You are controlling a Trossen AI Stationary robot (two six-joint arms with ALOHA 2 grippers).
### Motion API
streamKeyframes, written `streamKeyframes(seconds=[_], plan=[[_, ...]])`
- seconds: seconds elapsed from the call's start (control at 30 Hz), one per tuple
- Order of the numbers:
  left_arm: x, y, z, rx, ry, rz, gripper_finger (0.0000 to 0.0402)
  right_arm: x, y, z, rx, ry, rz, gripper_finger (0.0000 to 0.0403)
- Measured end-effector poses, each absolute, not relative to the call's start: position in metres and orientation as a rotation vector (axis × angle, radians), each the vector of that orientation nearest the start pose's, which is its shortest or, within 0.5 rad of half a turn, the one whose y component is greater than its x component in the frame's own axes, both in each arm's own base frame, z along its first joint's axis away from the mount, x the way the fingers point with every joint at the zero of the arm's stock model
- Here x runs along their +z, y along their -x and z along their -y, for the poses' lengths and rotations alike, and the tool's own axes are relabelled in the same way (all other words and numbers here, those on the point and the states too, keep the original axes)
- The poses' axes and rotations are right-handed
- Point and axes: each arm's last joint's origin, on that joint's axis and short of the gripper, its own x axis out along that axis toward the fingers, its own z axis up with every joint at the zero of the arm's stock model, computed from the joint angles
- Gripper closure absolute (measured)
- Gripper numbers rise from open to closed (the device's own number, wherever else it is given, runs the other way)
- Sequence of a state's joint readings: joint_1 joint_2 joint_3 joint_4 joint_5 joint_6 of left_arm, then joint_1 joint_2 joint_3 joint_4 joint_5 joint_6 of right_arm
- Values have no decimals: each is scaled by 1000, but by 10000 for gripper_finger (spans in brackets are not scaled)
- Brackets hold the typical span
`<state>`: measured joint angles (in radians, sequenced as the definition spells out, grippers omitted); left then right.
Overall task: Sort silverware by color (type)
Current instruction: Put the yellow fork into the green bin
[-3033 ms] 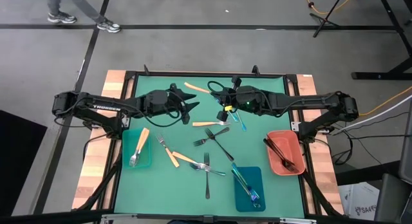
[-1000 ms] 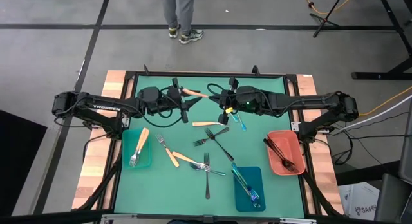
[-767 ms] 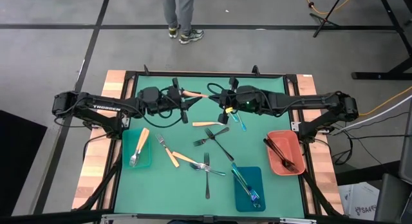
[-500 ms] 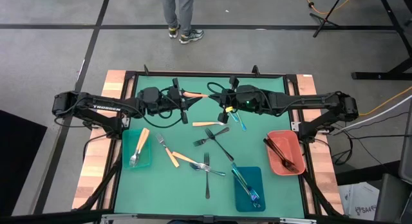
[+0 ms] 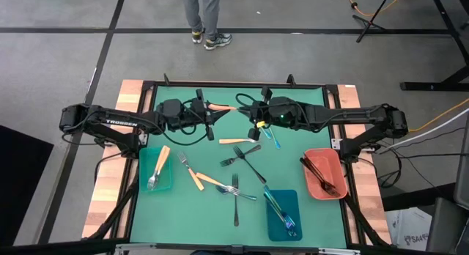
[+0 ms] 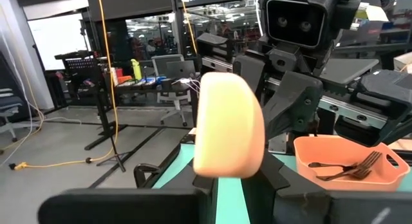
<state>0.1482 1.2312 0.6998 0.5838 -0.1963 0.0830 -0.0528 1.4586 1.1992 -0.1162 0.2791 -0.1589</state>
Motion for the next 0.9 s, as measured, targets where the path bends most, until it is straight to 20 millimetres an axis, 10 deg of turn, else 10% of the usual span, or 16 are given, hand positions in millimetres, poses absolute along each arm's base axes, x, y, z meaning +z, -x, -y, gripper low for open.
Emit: streamKeyframes(seconds=[0.5,0.9], plan=[[277,-258,-43,371,88,-120,363,311,-323,25,-278,217,-570,329],[331,-218,-29,353,532,-569,363,296,-312,24,-255,230,-774,331]])
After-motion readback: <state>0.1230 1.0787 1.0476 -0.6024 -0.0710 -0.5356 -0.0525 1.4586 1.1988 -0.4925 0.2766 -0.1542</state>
